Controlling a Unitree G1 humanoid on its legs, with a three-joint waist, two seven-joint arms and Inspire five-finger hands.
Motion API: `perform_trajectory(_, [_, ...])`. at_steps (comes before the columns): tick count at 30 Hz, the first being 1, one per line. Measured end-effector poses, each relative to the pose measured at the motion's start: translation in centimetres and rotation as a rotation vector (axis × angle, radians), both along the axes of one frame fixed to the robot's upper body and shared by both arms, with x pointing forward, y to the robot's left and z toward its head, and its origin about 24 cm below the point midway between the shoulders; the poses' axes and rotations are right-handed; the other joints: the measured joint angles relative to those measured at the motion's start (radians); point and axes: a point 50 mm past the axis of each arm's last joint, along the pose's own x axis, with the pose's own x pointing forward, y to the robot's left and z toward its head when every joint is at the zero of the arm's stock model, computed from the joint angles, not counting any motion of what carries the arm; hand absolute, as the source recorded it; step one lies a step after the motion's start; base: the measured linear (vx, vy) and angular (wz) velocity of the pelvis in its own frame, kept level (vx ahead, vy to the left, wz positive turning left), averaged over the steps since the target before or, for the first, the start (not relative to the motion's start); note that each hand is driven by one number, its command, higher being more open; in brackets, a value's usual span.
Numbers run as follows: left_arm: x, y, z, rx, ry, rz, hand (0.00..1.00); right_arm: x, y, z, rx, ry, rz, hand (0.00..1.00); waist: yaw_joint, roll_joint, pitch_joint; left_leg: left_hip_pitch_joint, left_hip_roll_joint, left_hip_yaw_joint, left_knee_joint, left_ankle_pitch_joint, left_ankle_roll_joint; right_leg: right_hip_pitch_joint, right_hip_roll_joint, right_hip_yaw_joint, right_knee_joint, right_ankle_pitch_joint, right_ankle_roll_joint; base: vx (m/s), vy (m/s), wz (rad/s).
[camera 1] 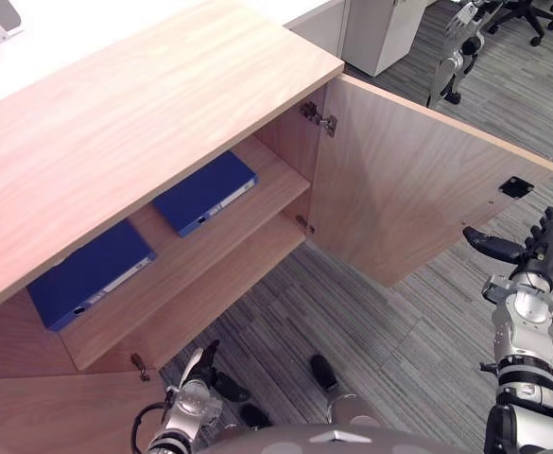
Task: Walk over to the cabinet, pick up the folder, carry it to the office cabinet, place the folder inside the office cabinet, then close the office cabinet door
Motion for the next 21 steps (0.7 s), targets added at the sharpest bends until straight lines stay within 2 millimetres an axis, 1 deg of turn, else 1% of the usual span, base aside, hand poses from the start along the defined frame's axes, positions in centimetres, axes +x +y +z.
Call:
perform_trajectory(10, [-0.4, -0.8, -0.2, -0.004, 0.01, -0.044, 1.0, 1.1, 0.9, 0.8, -0.054, 0.011, 0.083, 1.0, -0.002, 0.011, -0.005, -0.036, -0.015, -0.036, 0.009, 0.005, 0.009, -0.028, -0.021, -0.032, 0.011, 0.003, 0.004, -0.02, -0.011, 0.09])
perform_trajectory(16, [-0.7, -0.8, -0.3, 0.005, 0.018, -0.059, 1.0, 1.5, 1.6, 2.0, -0.073, -0.047, 0.107, 1.0, -0.002, 0.018, -0.01, -0.045, -0.029, -0.043, -0.008, 0.018, 0.026, -0.04, -0.03, -0.036, -0.001, 0.015, 0.008, -0.01, 0.002, 0.02])
perform_trajectory(21, [-0.8, -0.9, -0.3, 0.004, 0.018, -0.056, 1.0, 1.5, 3.0, 1.9, -0.044, -0.091, 0.123, 1.0, -0.008, 0.019, -0.01, -0.045, -0.029, -0.038, -0.016, 0.021, 0.025, -0.036, -0.026, -0.027, -0.012, 0.028, 0.011, 0.01, -0.005, -0.05])
